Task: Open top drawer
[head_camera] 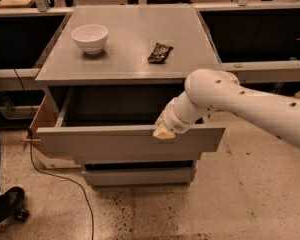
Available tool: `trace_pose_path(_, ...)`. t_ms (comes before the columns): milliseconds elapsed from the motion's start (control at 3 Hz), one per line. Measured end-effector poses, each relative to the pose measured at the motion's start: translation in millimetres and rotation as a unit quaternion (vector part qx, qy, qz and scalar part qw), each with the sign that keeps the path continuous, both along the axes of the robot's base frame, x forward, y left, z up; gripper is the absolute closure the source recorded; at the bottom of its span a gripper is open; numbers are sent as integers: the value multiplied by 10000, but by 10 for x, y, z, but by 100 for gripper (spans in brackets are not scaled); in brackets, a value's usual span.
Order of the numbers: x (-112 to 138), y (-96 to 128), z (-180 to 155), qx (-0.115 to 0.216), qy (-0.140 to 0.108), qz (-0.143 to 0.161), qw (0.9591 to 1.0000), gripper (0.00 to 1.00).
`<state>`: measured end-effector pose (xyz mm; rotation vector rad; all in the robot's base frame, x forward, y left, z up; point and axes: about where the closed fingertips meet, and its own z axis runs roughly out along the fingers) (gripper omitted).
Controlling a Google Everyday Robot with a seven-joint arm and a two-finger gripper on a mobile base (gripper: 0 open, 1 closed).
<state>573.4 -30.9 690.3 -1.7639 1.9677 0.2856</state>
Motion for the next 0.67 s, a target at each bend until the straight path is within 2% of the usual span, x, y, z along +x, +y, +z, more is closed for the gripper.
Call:
trace_pose_path(333,5,0,-13,0,0,0,10000,35)
trace_pose_path(667,-274,22,17,34,357,171,9992,12)
